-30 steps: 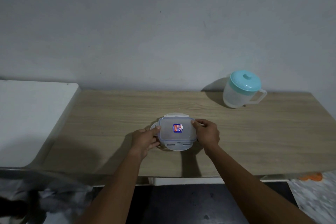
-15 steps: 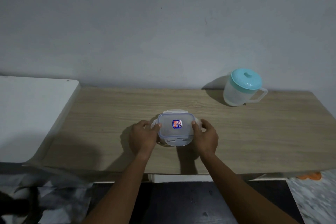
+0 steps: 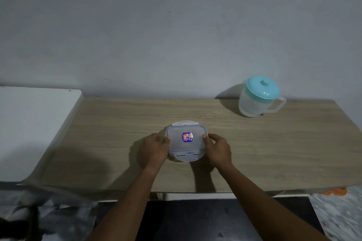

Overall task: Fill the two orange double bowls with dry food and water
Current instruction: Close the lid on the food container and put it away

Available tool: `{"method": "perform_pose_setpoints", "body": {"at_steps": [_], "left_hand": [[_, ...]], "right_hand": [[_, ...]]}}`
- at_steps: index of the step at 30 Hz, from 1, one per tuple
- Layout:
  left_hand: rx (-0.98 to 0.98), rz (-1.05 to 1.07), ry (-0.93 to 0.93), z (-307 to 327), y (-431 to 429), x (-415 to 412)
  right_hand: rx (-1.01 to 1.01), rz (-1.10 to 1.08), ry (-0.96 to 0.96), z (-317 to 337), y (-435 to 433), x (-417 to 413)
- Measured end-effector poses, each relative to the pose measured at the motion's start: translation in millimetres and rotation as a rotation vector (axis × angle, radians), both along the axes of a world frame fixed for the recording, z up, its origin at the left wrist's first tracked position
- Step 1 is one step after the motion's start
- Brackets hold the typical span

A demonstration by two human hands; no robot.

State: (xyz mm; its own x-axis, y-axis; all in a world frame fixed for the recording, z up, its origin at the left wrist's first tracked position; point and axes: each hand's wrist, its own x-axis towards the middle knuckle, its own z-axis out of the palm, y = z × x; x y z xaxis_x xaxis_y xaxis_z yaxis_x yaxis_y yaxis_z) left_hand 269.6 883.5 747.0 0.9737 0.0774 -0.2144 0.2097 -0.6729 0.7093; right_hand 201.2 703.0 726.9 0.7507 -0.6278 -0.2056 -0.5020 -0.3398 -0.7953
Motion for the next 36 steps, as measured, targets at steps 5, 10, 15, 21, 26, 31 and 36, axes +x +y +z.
{"method": "perform_pose_setpoints", "body": {"at_steps": [5,10,15,21,26,31,36], "left_hand": [[0.209,-0.773,-0.001,24,2,36],[0.431,-0.963,0.036,33,-10,44],[0.433,-0.973,-0.044,24,-9,49],[0.384,-0.93,-0.096,14,-6,46],[0.099,-0.758,-0.058,0,5,31],[-0.442,-0.064,-0.036,-26,7,-3],[-0.504,0.033,0.036,-29,0,-7]], "right_hand": [[-0.142,0.62,0.1,37,-30,27],[-0.607,0.992,0.406,41,-30,50],[-0.634,0.966,0.357,32,-29,56],[-0.676,0.948,0.32,29,-27,55],[-0.428,0.839,0.272,25,-32,35],[0.126,-0.04,-0.023,-5,-17,-6],[0.098,-0.113,-0.067,-10,1,-15]]}}
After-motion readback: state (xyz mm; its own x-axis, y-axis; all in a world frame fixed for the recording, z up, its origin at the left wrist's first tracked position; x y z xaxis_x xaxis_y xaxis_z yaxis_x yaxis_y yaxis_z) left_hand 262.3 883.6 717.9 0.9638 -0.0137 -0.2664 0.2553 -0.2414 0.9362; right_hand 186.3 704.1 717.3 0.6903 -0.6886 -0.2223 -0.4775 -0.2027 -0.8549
